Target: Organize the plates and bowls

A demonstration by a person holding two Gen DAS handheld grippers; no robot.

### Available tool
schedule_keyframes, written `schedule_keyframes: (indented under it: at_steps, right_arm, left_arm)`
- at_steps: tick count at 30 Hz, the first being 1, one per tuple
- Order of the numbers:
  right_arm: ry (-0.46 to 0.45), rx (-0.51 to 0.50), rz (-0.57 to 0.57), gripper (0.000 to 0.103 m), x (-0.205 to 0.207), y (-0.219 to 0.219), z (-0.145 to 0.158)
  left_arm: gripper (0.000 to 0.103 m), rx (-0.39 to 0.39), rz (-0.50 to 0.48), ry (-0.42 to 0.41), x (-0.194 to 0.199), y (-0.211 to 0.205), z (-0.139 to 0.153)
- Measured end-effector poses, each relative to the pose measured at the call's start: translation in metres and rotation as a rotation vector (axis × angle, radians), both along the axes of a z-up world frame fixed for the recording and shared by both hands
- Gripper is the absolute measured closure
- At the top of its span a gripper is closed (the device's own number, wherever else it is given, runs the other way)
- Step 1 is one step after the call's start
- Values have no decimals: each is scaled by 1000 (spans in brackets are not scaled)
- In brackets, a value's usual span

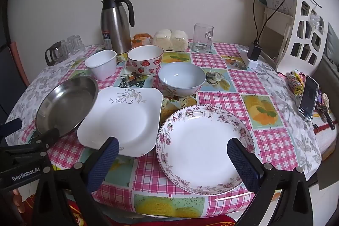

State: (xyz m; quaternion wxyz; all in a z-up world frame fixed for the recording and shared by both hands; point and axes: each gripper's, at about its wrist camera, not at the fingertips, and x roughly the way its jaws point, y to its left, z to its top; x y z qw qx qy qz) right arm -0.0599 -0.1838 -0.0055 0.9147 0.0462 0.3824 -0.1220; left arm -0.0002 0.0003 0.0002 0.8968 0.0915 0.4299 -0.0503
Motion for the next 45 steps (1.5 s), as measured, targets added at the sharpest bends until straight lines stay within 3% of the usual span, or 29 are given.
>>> schedule_keyframes:
  at_steps: [45]
  right_arm:
    - [23, 0, 4, 0, 4, 3, -7]
  left_arm:
    - [0, 9, 47, 77, 8, 15, -12]
